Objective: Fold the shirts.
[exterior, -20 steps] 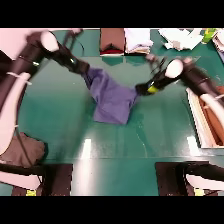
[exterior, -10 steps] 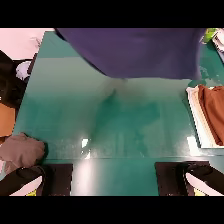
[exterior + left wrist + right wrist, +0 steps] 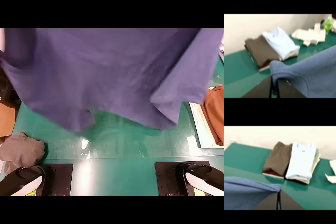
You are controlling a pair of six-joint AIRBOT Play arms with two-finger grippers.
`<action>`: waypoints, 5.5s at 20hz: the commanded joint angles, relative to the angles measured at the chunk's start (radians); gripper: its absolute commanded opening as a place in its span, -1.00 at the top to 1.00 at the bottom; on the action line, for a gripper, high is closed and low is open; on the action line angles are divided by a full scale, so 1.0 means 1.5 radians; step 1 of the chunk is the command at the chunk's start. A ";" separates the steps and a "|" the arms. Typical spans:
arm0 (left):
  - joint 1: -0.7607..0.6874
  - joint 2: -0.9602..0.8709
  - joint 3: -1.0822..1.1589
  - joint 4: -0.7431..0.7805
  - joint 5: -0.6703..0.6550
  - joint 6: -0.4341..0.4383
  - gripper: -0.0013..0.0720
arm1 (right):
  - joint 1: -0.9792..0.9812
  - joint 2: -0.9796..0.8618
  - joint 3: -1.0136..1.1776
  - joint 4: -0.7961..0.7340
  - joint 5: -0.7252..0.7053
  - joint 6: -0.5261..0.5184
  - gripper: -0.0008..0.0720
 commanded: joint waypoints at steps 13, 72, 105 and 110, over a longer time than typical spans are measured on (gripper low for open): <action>0.045 -0.479 -0.179 0.126 -0.023 -0.035 0.87 | 0.001 -0.412 -0.193 0.079 -0.072 -0.008 0.92; 0.159 -0.341 -0.551 -0.031 -0.035 -0.069 0.24 | -0.203 0.057 -1.017 0.107 -0.071 -0.003 0.92; 0.159 -0.010 -0.103 0.002 -0.040 -0.046 0.88 | -0.203 0.041 -0.134 0.008 0.099 -0.024 0.93; 0.159 -0.224 -0.260 -0.003 -0.003 -0.052 0.88 | -0.203 -0.132 -0.305 0.008 0.066 -0.039 0.93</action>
